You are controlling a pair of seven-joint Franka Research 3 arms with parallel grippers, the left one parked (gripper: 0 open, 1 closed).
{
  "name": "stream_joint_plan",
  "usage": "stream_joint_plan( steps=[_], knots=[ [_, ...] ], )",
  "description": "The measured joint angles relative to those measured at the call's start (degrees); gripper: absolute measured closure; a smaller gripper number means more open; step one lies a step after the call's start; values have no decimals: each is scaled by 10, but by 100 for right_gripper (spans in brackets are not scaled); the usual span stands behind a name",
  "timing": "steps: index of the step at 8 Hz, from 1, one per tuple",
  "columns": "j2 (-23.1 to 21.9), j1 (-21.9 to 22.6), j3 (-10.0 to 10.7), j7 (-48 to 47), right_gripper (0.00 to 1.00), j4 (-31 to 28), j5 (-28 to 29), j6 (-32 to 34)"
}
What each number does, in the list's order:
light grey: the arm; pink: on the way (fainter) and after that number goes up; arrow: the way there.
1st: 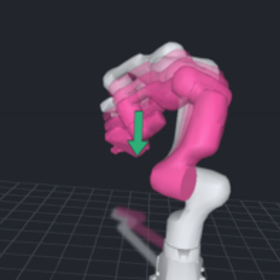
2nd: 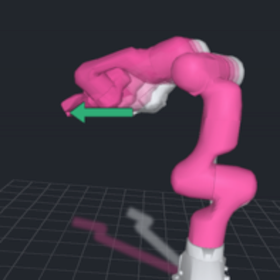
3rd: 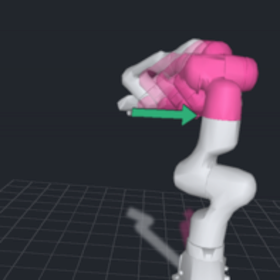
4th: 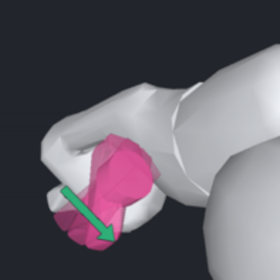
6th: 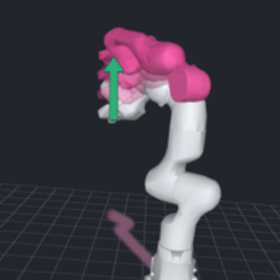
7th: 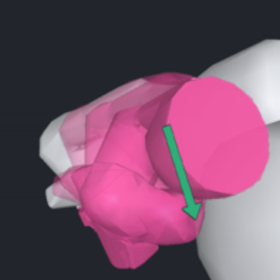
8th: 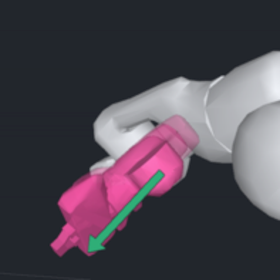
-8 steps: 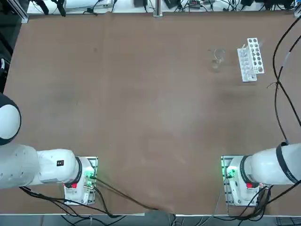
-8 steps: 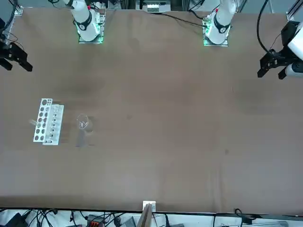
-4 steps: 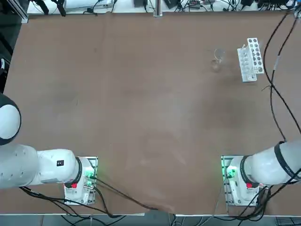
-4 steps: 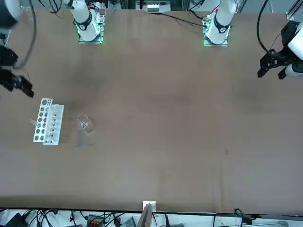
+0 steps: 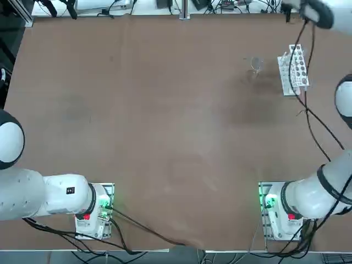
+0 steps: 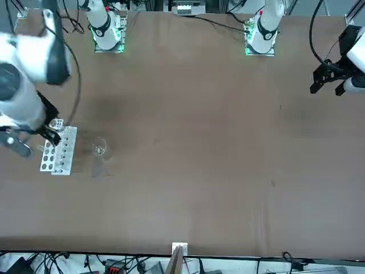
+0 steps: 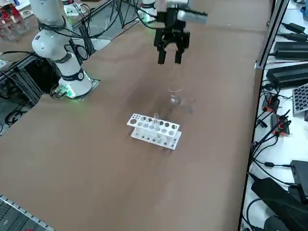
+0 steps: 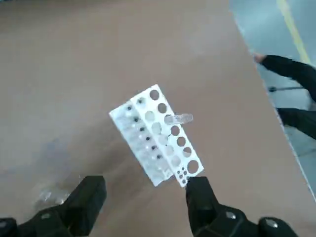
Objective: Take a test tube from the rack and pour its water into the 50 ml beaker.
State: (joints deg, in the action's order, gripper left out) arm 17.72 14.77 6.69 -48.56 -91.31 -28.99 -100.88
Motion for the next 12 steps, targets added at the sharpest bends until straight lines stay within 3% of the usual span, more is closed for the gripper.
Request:
stream_joint_plan(
  steps=[4, 8, 12],
  knots=[
    [50, 21, 0, -311, 6, -78, -179, -14],
    [157, 22, 1, -614, 8, -90, -342, 19],
    [204, 19, 5, -822, 11, -85, -416, 26]
  ],
)
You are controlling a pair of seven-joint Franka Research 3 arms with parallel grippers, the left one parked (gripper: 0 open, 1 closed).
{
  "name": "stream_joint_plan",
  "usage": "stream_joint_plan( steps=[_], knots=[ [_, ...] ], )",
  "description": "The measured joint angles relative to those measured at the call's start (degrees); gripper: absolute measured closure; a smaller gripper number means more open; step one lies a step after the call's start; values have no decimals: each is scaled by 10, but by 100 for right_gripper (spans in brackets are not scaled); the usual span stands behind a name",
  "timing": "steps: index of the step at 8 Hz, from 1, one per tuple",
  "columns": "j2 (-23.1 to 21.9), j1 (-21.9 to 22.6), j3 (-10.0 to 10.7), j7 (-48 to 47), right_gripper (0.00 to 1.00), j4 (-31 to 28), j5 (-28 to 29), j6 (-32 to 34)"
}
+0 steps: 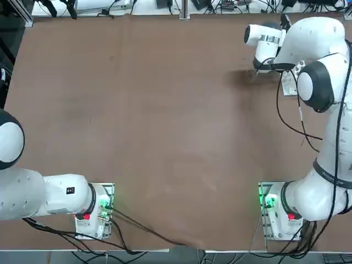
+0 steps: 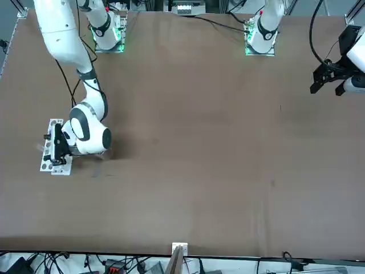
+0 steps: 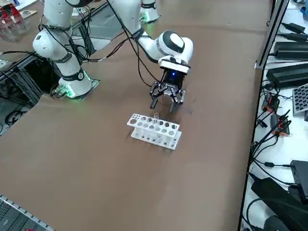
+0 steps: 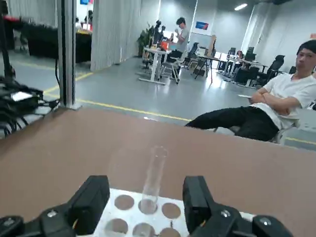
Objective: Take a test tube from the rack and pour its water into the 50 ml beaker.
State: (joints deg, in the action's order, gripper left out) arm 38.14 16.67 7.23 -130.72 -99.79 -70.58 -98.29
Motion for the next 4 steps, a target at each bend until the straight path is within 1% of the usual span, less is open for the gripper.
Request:
stream_joint_plan(
  steps=[2, 4],
  knots=[
    [18, -2, 5, -70, 11, 1, -15, 0],
    [40, -6, 13, -114, 12, 5, -32, 0]
  ],
)
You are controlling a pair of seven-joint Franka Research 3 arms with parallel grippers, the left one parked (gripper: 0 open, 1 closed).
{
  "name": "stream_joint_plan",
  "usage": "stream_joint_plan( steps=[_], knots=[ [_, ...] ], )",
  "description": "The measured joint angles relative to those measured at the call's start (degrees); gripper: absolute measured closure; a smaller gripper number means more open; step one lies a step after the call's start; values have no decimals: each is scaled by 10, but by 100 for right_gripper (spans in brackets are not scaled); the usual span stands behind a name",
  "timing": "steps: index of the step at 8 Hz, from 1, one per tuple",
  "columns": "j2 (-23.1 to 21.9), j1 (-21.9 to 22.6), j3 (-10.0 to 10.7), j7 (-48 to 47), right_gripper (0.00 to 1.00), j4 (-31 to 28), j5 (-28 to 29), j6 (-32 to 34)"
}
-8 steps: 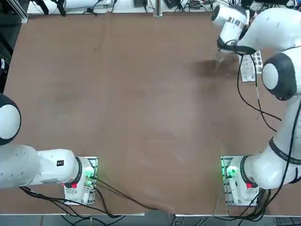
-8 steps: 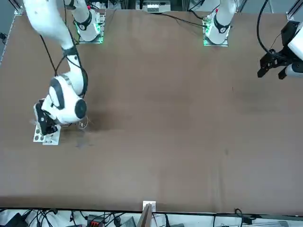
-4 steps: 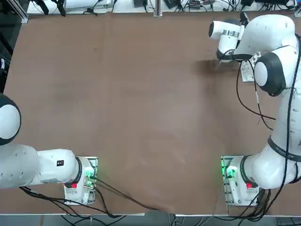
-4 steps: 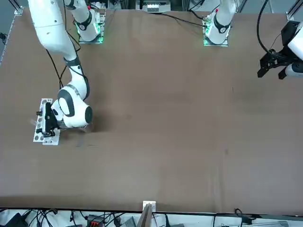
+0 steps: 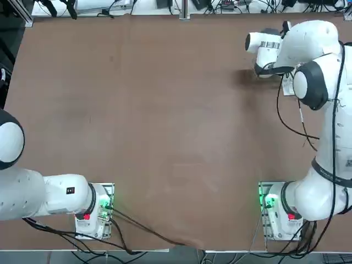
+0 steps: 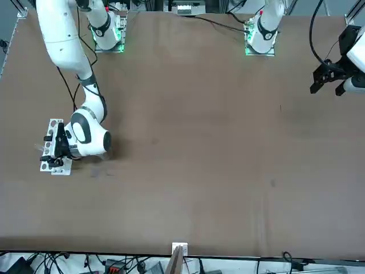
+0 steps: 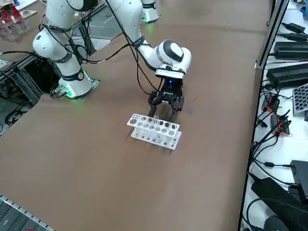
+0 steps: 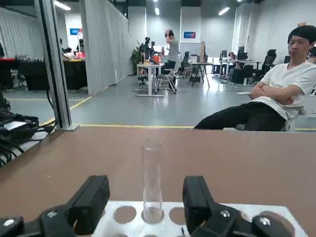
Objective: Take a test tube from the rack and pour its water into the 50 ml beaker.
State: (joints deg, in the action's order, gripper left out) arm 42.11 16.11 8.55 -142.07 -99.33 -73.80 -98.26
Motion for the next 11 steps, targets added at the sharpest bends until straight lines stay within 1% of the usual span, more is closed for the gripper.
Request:
stream_joint_plan(
  steps=[1, 3, 4, 5, 6, 9, 11],
  knots=[
    [14, -1, 3, -15, 13, 9, -8, 2],
    [41, -2, 11, -27, 18, 26, -16, 9],
    [48, -2, 12, -29, 19, 30, -16, 13],
    [51, -2, 12, -30, 22, 31, -17, 16],
    [51, -2, 12, -30, 31, 32, -17, 19],
    [53, -2, 12, -29, 34, 33, -17, 36],
    [56, -2, 12, -28, 39, 33, -17, 49]
  ],
)
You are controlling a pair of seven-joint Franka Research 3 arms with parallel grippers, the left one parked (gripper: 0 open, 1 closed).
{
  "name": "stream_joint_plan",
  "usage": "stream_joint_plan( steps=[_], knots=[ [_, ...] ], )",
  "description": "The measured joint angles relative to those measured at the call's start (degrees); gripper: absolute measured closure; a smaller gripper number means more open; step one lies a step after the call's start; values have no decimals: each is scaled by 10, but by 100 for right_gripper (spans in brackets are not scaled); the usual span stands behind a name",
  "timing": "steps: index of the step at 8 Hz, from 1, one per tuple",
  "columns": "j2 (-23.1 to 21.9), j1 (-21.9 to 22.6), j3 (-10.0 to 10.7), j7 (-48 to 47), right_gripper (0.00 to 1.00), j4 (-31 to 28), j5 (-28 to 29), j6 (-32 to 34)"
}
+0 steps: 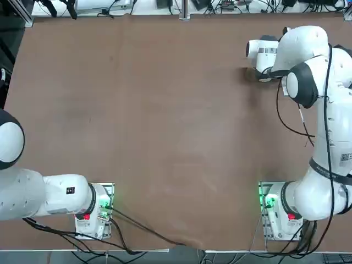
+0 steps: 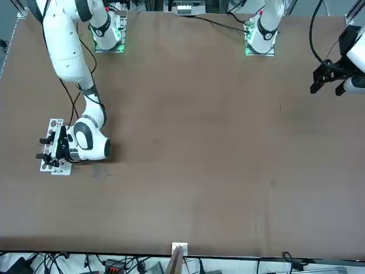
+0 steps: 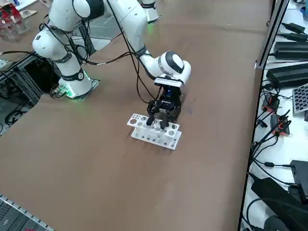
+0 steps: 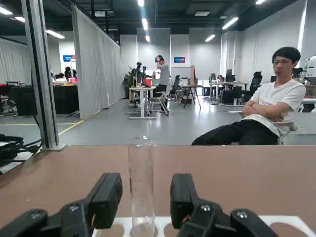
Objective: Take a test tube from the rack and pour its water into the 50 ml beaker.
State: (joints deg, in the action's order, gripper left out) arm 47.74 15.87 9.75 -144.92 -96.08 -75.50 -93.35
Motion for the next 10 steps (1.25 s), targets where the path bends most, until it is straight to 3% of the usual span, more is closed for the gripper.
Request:
stream_joint_plan(
  steps=[3, 5, 10],
  knots=[
    [7, 0, 0, 0, 48, 0, -1, 4],
    [7, 0, 0, 2, 63, 0, -2, 5],
    [7, 2, 0, 23, 77, 6, -6, 7]
  ],
)
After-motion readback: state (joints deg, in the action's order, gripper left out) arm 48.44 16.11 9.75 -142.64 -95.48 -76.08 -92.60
